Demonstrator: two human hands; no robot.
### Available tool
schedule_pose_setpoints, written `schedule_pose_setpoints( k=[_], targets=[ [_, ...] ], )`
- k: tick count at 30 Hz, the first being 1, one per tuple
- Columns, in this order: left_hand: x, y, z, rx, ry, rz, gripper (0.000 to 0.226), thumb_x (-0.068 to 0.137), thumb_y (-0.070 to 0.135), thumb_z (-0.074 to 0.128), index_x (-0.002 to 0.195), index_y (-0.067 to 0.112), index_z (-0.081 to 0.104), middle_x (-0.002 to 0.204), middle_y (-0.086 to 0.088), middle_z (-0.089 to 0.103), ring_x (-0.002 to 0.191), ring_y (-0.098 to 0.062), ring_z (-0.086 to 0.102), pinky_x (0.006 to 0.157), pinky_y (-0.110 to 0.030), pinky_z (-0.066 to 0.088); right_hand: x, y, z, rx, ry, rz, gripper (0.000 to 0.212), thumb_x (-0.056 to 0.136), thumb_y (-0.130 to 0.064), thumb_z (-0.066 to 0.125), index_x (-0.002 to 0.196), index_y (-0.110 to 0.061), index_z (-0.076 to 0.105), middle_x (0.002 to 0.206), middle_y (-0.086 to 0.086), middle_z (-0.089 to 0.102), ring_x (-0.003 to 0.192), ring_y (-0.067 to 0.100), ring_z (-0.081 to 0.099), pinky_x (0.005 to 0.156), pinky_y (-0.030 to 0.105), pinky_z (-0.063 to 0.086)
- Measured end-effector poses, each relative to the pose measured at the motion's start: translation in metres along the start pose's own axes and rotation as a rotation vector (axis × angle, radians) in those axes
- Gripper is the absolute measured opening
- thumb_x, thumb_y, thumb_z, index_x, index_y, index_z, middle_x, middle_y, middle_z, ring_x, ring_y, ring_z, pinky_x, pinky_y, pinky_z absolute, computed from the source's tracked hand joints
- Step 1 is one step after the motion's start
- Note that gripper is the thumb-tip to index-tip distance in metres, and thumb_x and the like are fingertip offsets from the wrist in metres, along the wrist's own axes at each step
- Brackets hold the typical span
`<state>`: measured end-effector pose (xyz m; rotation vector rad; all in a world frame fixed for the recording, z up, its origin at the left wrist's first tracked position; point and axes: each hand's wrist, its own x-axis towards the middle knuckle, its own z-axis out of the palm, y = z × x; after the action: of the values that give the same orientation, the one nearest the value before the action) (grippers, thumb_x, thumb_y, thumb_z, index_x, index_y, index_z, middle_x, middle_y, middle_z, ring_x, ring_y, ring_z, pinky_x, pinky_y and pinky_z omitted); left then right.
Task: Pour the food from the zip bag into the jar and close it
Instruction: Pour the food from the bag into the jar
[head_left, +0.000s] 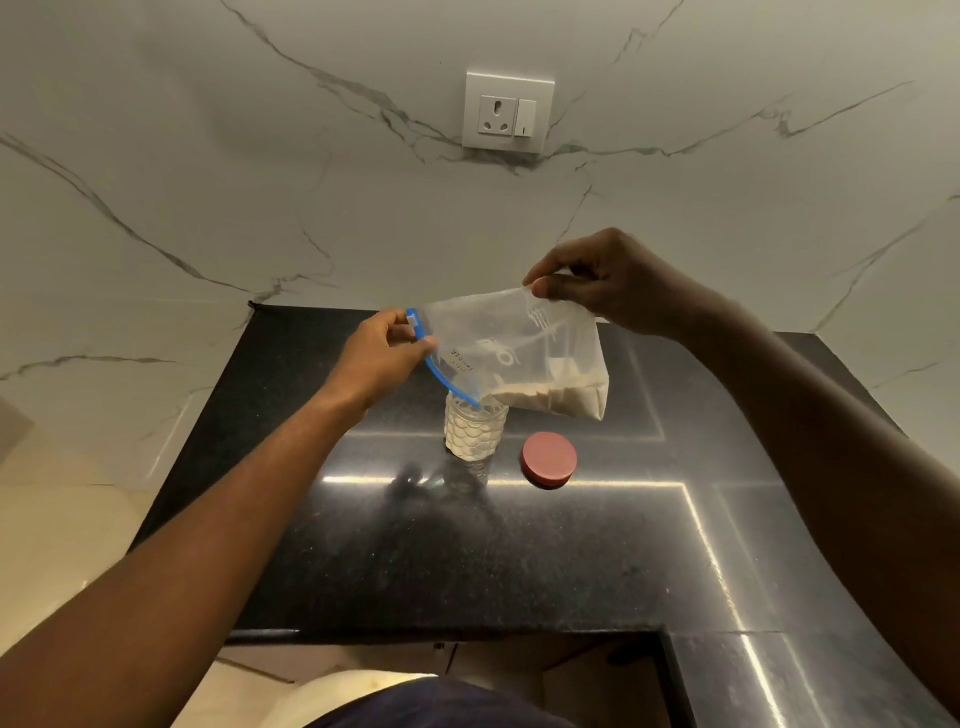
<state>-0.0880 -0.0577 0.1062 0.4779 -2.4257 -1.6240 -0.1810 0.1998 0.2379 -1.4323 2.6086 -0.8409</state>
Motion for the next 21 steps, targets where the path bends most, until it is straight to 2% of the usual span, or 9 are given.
schedule_pose_setpoints(
  k=[3,6,8,10,13,15,16,18,21],
  targets=[
    [0.005,0.013,-0.001,0.158,0.006,0.143,0.076,0.088,0.023,0.079,0.155,0.022,0.043,0.153,-0.01,0.047,0.132,-0.02,0.047,0.104,-0.039,0.048,-0.005,0.006,0.003,0.003,-0.004,0.011,0.013,0.097,-0.018,0.071,0.106,-0.014,0.081,0.082,-0.012,0.075,0.064,0.004,0.058,0.066,0.019,0.044],
    [0.01,0.037,0.004,0.296,-0.061,0.228,0.09,0.074,0.041,0.07,0.158,0.03,0.04,0.161,-0.008,0.041,0.143,-0.029,0.042,0.11,-0.047,0.045,-0.006,0.008,0.004,0.012,-0.017,0.005,0.013,0.097,-0.017,0.072,0.106,-0.016,0.081,0.084,-0.01,0.075,0.068,0.003,0.06,0.067,0.02,0.045],
    [0.015,0.05,0.007,0.34,-0.134,0.249,0.083,0.074,0.045,0.069,0.153,0.03,0.049,0.16,-0.006,0.045,0.145,-0.029,0.043,0.109,-0.043,0.041,-0.005,0.009,0.004,0.013,-0.021,0.013,0.013,0.097,-0.017,0.071,0.106,-0.015,0.081,0.085,0.002,0.076,0.071,0.019,0.064,0.066,0.033,0.047],
    [0.019,0.058,0.009,0.382,-0.185,0.257,0.077,0.074,0.048,0.069,0.147,0.03,0.056,0.158,-0.004,0.05,0.144,-0.026,0.045,0.109,-0.041,0.038,-0.005,0.011,0.002,0.009,-0.02,0.013,0.014,0.098,-0.017,0.071,0.107,-0.014,0.081,0.087,0.008,0.077,0.077,0.032,0.065,0.068,0.038,0.05],
    [0.02,0.066,0.009,0.42,-0.268,0.343,0.07,0.077,0.059,0.071,0.143,0.036,0.059,0.146,0.011,0.059,0.134,-0.013,0.053,0.117,-0.051,0.037,-0.004,0.013,0.002,0.0,-0.032,-0.002,0.015,0.098,-0.017,0.07,0.109,-0.012,0.08,0.09,0.005,0.077,0.079,0.028,0.068,0.07,0.043,0.054],
    [0.018,0.073,0.015,0.336,-0.368,0.448,0.055,0.086,0.057,0.077,0.134,0.032,0.067,0.125,0.014,0.069,0.115,0.0,0.063,0.103,-0.039,0.048,-0.002,0.012,0.001,-0.01,-0.039,-0.02,0.016,0.098,-0.016,0.07,0.109,-0.009,0.08,0.091,0.008,0.077,0.082,0.031,0.069,0.074,0.049,0.056],
    [0.016,0.077,0.02,0.293,-0.4,0.481,0.046,0.09,0.051,0.077,0.126,0.024,0.073,0.114,0.007,0.075,0.105,-0.005,0.069,0.093,-0.038,0.054,0.0,0.011,0.001,-0.016,-0.043,-0.029,0.016,0.098,-0.015,0.07,0.108,-0.008,0.08,0.09,0.009,0.077,0.082,0.031,0.07,0.074,0.05,0.057],
    [0.014,0.086,0.029,0.217,-0.399,0.523,0.032,0.096,0.037,0.075,0.108,0.008,0.078,0.095,-0.017,0.077,0.087,-0.031,0.072,0.079,-0.049,0.056,0.002,0.011,0.001,-0.015,-0.055,-0.029,0.014,0.098,-0.014,0.07,0.106,-0.007,0.079,0.086,0.007,0.075,0.077,0.022,0.068,0.069,0.044,0.055],
    [0.012,0.09,0.035,0.147,-0.376,0.544,0.025,0.098,0.026,0.074,0.101,0.003,0.081,0.09,-0.022,0.078,0.085,-0.04,0.074,0.08,-0.055,0.059,0.0,0.014,0.003,-0.011,-0.016,0.017,0.012,0.097,-0.017,0.072,0.105,-0.011,0.078,0.066,-0.005,0.057,0.056,0.005,0.046,0.056,0.028,0.038]
  ],
)
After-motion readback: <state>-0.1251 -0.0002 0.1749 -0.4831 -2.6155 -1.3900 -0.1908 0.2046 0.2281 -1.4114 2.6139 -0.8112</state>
